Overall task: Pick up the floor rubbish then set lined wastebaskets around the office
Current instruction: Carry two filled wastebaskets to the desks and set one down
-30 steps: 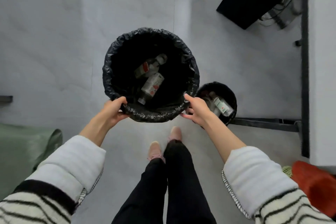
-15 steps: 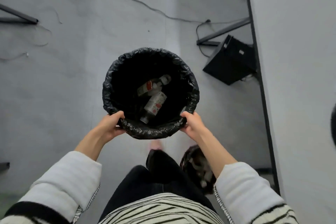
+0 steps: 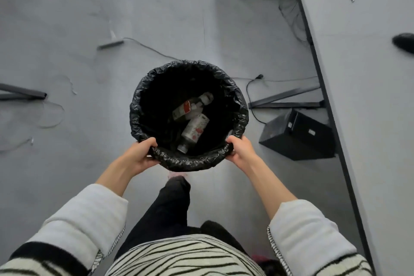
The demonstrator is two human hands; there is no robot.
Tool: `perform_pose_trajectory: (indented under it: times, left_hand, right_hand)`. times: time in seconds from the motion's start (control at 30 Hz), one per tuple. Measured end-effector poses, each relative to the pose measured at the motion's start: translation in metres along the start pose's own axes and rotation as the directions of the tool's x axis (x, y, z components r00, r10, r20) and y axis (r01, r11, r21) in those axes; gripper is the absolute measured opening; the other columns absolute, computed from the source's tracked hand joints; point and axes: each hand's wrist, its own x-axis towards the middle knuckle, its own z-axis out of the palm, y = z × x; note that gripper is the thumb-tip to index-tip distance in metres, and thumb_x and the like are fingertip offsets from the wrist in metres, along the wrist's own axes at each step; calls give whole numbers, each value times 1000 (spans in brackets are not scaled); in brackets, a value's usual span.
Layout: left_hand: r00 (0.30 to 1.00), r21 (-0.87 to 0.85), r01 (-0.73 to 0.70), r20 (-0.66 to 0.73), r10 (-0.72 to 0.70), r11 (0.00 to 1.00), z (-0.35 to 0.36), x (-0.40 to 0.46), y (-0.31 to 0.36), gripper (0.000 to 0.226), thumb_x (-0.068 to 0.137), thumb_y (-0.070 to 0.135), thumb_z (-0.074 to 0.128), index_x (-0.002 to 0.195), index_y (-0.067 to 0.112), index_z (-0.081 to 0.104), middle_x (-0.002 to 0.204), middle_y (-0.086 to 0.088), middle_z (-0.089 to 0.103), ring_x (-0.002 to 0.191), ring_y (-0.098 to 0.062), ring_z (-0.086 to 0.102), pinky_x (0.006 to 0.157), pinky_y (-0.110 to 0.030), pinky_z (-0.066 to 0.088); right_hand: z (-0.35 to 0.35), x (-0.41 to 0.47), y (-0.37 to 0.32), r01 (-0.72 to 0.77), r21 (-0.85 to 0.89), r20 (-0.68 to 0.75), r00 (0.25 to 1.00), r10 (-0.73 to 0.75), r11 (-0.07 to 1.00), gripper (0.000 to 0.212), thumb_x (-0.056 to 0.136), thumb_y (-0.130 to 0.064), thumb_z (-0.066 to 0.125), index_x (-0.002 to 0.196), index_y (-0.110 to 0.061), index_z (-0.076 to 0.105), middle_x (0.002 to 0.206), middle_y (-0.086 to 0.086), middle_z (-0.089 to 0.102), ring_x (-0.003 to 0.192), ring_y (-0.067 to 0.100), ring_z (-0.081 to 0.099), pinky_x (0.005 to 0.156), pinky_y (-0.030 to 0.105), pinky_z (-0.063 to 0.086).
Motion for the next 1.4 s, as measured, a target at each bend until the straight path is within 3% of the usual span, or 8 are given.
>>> perform_pose_trajectory:
  times: [0.1,0.37,0.6,0.73,0.83,1.0,1.27,1.4]
  left_hand:
    - [999,9,-15,37,15,1000,23,33,79,21,86,-4,41,103,6,51,86,-10,55,75,-21,56,63,-36,59]
    - [996,30,-29,88,26,999,110,110,253,18,87,-5,39,90,8,52,84,-10,54,76,-19,55,61,-33,58]
    - [998,7,-1,58,1,1000,206,194,396,17,88,-5,40,90,6,53,86,-11,55,78,-21,56,78,-39,52]
    - [997,15,9,73,-10,1000,255,230,482,22,88,-4,42,104,5,53,97,-13,57,87,-23,58,87,-42,51]
    - [998,11,2,65,-3,1000,283,257,537,31,88,-4,43,117,3,51,109,-15,59,98,-26,59,94,-42,48]
    - [999,14,-5,44,4,1000,328,316,631,14,91,-3,43,97,5,54,95,-12,60,82,-22,60,86,-42,47]
    - [991,142,-128,44,123,982,399,443,802,31,96,21,49,126,14,48,113,-7,62,100,-26,63,82,-39,53]
    - [974,270,-196,-55,219,943,444,503,891,34,92,6,47,125,9,45,114,-11,61,92,-24,61,60,-31,56]
  right_hand:
    - [36,36,-62,41,18,10,999,-41,999,30,88,5,41,114,-8,50,89,8,61,80,22,61,69,41,55]
    - [100,130,-224,95,78,-62,994,-90,992,31,88,6,41,111,-13,50,86,6,61,76,20,60,81,46,54]
    - [137,245,-379,74,39,-34,997,-73,996,28,87,5,42,111,-9,51,89,8,63,80,23,61,80,45,56]
    - [161,294,-472,72,39,-25,997,-71,997,29,88,5,42,112,-10,50,95,9,63,86,24,62,73,42,56]
    - [184,329,-532,70,24,-13,997,-70,997,30,88,5,43,113,-10,50,97,10,63,91,27,62,81,47,55]
    - [229,399,-622,77,-6,-20,997,-77,997,34,87,4,43,116,-11,50,99,8,64,90,26,63,82,47,55]
    - [311,531,-769,46,32,-88,995,-44,998,35,88,4,44,120,-9,51,96,8,63,81,22,62,63,36,55]
    - [348,590,-844,39,58,-102,994,-33,998,38,88,4,43,124,-8,50,105,10,63,85,23,63,67,37,56]
